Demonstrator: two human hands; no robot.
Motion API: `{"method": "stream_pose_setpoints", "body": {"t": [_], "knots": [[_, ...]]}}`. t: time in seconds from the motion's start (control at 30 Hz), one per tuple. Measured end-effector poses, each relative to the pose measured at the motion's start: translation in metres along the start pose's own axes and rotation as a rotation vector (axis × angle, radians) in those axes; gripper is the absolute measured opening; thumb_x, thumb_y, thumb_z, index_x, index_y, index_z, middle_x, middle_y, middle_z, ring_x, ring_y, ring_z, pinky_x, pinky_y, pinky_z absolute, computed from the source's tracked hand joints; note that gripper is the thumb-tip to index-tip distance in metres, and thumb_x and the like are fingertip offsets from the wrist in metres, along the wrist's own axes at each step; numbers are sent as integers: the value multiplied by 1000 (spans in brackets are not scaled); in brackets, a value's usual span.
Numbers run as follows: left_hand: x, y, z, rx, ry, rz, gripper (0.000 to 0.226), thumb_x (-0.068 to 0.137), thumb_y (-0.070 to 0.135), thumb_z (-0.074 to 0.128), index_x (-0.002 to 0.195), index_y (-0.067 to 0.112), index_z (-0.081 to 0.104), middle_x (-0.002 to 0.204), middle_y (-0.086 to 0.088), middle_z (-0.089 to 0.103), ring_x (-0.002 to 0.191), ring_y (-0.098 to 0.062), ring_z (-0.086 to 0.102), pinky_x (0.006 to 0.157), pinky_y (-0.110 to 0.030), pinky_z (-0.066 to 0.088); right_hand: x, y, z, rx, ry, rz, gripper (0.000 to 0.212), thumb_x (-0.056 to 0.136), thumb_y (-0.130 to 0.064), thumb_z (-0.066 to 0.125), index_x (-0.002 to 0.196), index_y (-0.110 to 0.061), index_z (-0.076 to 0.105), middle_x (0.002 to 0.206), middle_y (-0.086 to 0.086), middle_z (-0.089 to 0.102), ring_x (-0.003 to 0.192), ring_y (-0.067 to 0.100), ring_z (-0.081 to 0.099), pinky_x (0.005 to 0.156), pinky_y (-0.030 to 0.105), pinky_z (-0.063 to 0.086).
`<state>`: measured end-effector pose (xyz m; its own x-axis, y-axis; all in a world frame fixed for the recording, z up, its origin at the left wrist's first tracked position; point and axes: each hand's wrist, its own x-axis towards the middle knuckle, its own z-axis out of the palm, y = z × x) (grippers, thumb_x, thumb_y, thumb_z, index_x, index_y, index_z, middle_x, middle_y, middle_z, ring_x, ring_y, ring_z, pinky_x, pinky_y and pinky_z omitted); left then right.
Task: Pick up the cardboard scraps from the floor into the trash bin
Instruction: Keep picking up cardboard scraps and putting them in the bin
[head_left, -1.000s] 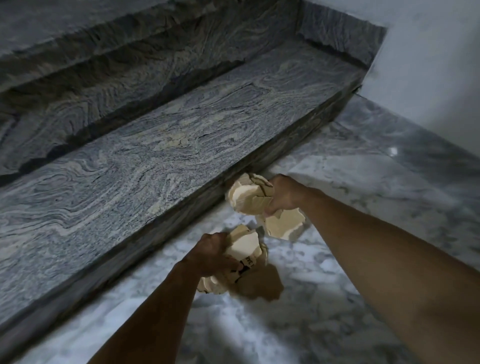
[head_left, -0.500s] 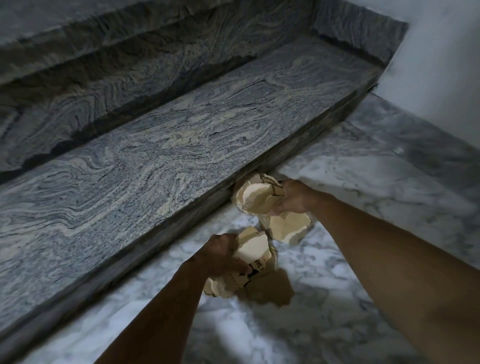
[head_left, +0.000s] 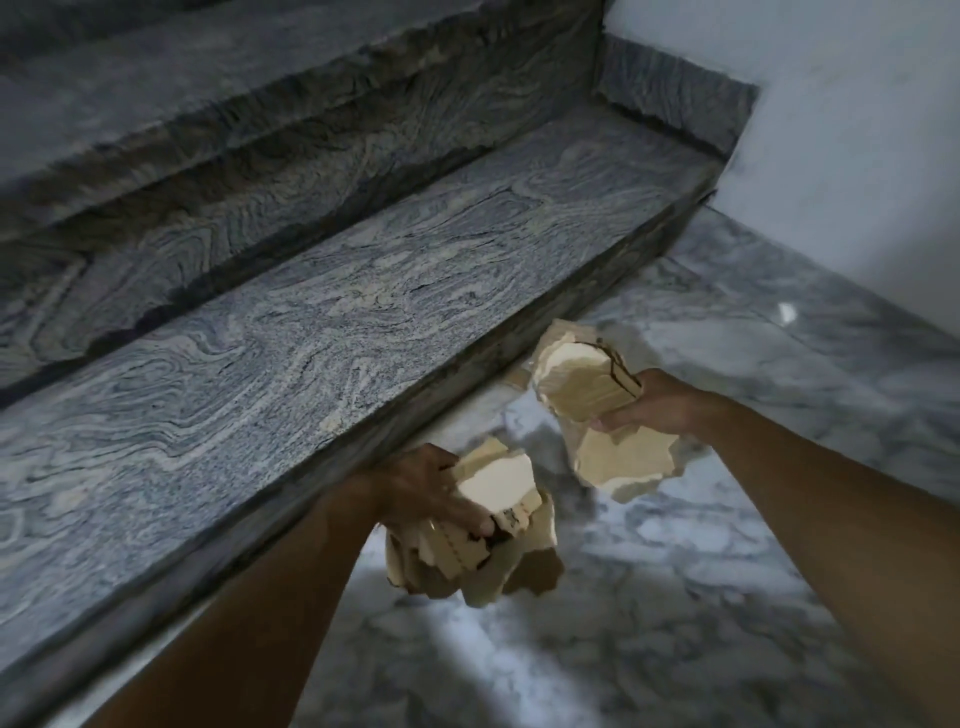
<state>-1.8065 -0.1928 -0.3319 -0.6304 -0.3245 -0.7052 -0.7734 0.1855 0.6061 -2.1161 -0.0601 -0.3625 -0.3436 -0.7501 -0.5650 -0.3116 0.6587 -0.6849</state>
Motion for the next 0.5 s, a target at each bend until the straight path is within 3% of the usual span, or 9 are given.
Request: {"method": "stream_pose_setpoints", "body": {"t": [0.1,0.2,0.27,0.33,0.43,0.5], "knots": [[6,9,34,192,-16,-40,67,50,47,93,109,30,67,103,9,69,88,-13,69,69,-35,62,10,-14,13,-113,-94,-30,53,67,-26,92,115,-14,72,108,-2,74,105,20,69,93,34,55],[19,-1,63,244,-21,-26,76,52,39,94,118,33,57,112,8,59,93,-15,63,56,-28,57,27,-29,40,-334,-116,-73,96,65,-43,90,145,-15,46,139,-2,55,127,24,54,98,32,49],[27,-12,67,265,-1,27,81,53,35,93,124,32,55,116,9,60,99,-14,62,69,-27,58,39,-38,61,-358,-110,-120,117,70,-37,89,157,-14,14,155,3,36,139,27,40,102,31,43],[32,-19,65,319,17,52,88,51,37,92,130,34,54,118,7,59,100,-14,62,77,-28,59,54,-42,77,-319,-105,-125,125,73,-30,88,158,-15,-2,161,7,26,143,29,34,104,31,41],[40,-22,63,380,9,100,68,56,34,91,119,27,65,109,4,67,90,-13,65,59,-15,53,73,-39,90,-350,-108,-86,127,72,-42,86,158,-16,-3,163,5,21,145,28,31,110,33,37],[46,-23,62,384,13,94,55,55,35,92,106,25,71,103,3,68,87,-12,66,62,-19,55,79,-36,91,-404,-125,-44,118,72,-52,83,158,-13,11,162,6,25,142,28,35,110,37,40]]}}
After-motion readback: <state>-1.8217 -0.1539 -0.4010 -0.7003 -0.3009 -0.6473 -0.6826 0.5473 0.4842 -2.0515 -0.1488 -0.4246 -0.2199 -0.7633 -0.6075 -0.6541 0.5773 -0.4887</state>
